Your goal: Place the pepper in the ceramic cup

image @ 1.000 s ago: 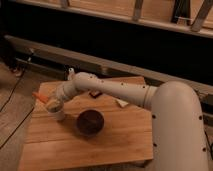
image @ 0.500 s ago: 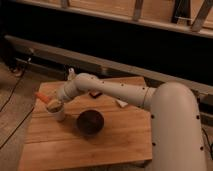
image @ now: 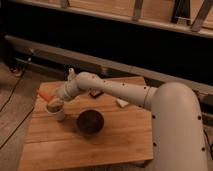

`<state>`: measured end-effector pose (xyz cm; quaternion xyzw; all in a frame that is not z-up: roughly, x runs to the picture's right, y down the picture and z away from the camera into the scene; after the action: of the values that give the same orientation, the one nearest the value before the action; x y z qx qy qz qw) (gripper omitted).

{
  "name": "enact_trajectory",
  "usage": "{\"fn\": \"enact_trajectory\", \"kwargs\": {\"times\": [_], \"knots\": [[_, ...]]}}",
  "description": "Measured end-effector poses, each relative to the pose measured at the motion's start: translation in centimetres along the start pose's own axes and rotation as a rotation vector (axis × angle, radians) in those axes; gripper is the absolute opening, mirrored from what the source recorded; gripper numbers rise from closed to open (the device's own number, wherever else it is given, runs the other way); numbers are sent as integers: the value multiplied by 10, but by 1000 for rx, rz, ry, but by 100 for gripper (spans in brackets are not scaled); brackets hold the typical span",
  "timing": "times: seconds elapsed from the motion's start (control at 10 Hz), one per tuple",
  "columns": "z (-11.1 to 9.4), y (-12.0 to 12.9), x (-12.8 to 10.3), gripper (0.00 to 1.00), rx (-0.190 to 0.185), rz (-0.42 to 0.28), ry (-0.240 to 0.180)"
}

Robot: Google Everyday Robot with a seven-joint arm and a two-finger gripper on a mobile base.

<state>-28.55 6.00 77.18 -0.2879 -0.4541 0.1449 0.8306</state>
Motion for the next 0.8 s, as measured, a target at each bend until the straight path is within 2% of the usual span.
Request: {"fn": "enact_trajectory", "kwargs": {"times": [0.8], "knots": [[-5,1,-5,79,2,4,-2]]}}
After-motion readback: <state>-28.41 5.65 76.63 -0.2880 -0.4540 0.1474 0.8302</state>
